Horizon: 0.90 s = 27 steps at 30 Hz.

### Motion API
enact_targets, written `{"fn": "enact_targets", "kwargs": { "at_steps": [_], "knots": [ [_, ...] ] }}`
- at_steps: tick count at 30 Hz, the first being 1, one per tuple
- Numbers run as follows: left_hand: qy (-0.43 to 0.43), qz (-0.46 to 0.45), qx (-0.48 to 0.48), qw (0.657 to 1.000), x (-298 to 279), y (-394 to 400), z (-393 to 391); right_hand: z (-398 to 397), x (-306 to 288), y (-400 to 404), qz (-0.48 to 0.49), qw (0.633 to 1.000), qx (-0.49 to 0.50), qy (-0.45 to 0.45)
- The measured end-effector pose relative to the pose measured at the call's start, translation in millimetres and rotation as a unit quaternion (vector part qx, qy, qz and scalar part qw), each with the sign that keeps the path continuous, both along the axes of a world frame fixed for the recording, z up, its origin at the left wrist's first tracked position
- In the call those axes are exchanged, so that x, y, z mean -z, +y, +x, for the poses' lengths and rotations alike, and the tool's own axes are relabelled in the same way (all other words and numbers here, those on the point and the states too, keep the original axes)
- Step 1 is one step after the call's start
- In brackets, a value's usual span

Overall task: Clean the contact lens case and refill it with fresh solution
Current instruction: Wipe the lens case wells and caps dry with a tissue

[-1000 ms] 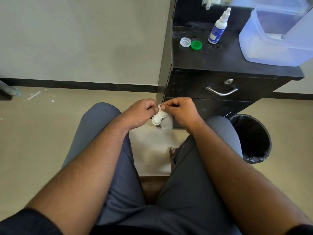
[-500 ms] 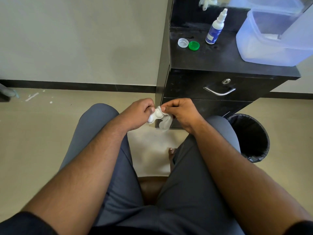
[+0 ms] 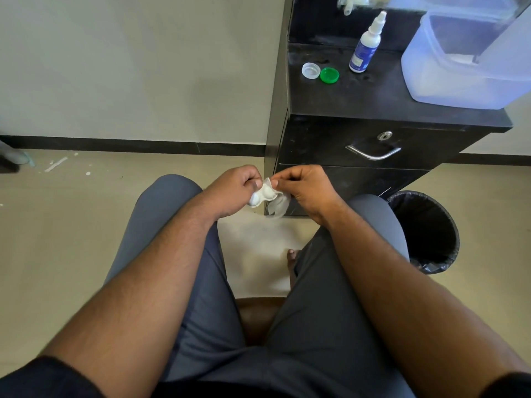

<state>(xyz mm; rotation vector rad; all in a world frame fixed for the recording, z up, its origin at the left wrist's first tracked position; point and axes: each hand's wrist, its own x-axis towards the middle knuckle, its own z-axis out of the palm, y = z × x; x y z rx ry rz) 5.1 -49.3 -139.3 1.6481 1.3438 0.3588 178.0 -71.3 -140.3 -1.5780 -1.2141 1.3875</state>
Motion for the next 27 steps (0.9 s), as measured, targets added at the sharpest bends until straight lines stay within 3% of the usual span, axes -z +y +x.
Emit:
{"fn": "enact_targets", "kwargs": {
  "at_steps": [17, 20, 27],
  "knots": [
    [-0.031, -0.047, -0.036, 0.998, -0.1, -2.1, 2.4, 2.5, -0.9, -2.8, 0.078, 0.99, -0.014, -0.115],
    [-0.057, -0.045, -0.096, 0.993, 0.6, 0.4, 2.4, -0.4, -1.4, -3.4, 0.098, 0.988, -0.003, -0.119],
    [-0.102, -0.105, -0.138, 0.98, -1.7, 3.6, 3.0, -2.9, -4.3, -8.0, 0.24, 0.948, -0.042, -0.204]
  ]
}}
